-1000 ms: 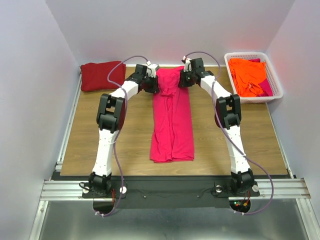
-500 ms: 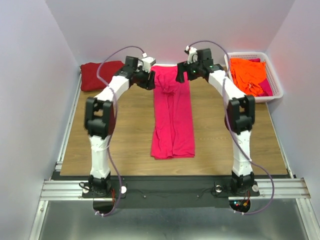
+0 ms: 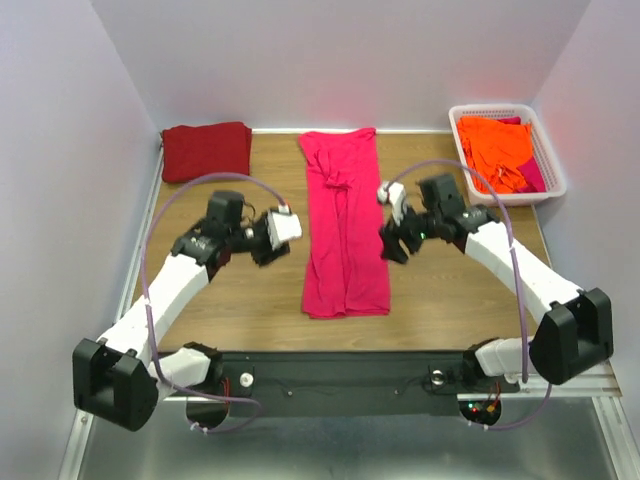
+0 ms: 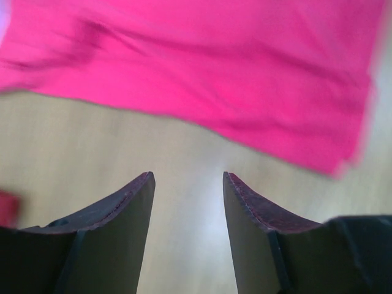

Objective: Fold and stack the t-shirts
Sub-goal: Fold the tshirt

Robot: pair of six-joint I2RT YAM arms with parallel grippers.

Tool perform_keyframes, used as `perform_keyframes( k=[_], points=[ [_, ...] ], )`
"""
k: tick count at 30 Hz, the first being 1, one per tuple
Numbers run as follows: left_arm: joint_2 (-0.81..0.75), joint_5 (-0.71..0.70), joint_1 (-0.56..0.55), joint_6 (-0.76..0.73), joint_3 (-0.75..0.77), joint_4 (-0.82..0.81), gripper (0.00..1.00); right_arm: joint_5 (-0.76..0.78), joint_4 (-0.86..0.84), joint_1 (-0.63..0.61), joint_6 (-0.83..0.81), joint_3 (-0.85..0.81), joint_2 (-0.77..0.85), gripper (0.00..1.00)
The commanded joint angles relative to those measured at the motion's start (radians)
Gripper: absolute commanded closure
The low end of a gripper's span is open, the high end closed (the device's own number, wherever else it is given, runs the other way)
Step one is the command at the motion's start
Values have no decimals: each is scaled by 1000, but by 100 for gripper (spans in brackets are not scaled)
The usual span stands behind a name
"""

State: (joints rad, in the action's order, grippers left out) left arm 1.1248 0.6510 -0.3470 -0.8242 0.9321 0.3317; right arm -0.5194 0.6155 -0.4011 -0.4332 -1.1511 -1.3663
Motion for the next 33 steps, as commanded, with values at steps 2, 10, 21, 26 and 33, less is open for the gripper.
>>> perform_keyframes(
  k=[2,10,21,26,33],
  points=[
    [-169,-1,-143,-306,-255,116,41,-11,67,-2,-195,246,192,30],
    [-228,-77,-389,-291,-461,-37,41,28,-80,-123,-400,525,377,31],
    [-4,-142,-517,-213,-435,-226,42,142,-269,-331,-499,606,237,39],
    [88,-200,-524,-193,-431,-269,48,179,-298,-350,-524,631,184,48],
    [133,-229,-526,-173,-447,-295,53,254,-349,-363,-527,682,121,65]
  ],
)
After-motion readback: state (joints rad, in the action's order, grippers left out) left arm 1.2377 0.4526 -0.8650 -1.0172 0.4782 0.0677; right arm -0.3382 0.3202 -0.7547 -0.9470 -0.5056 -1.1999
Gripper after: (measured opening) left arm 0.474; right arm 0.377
